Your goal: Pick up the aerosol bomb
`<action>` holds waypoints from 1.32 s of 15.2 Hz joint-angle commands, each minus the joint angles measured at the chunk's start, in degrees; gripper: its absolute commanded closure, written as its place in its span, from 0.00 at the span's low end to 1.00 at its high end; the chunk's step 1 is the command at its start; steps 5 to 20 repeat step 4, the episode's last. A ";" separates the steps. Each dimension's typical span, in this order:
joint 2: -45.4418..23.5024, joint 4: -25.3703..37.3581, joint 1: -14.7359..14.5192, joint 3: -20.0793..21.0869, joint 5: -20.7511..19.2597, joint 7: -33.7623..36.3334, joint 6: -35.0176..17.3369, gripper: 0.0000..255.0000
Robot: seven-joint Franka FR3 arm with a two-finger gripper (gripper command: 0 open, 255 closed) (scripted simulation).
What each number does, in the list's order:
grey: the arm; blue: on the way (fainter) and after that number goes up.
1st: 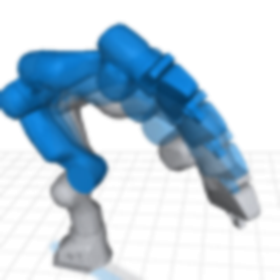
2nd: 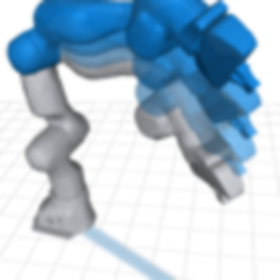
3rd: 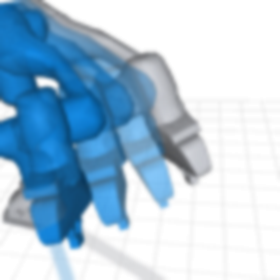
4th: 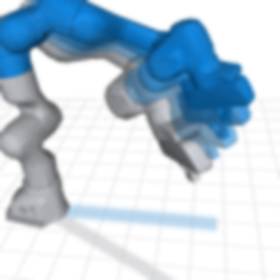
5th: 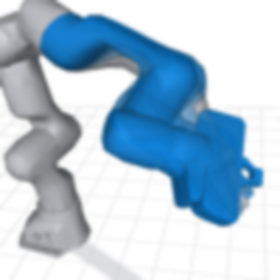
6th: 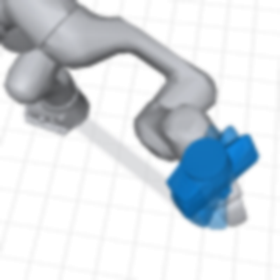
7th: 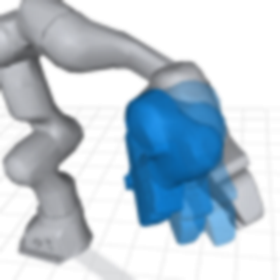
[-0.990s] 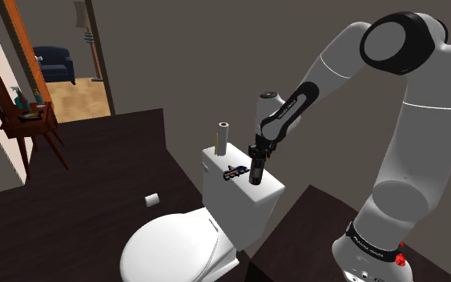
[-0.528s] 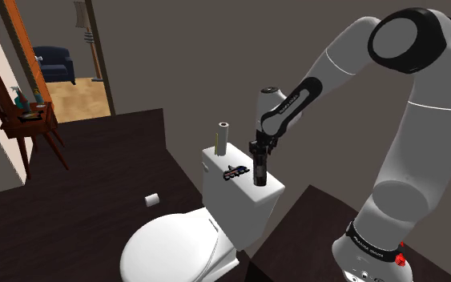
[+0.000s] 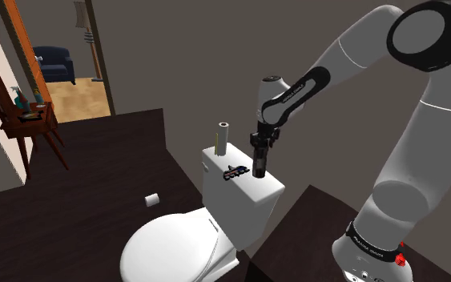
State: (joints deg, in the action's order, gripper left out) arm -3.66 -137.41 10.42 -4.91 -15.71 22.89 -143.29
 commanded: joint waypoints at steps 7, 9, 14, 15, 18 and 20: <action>1.97 0.38 -0.03 0.08 0.53 -0.70 2.29 1.00; 1.97 0.38 -0.03 0.08 0.53 -0.70 2.29 1.00; 1.97 0.38 -0.03 0.08 0.53 -0.70 2.29 1.00; 1.97 0.38 -0.03 0.08 0.53 -0.70 2.29 1.00; 1.97 0.38 -0.03 0.08 0.53 -0.70 2.29 1.00; 1.97 0.38 -0.03 0.08 0.53 -0.70 2.29 1.00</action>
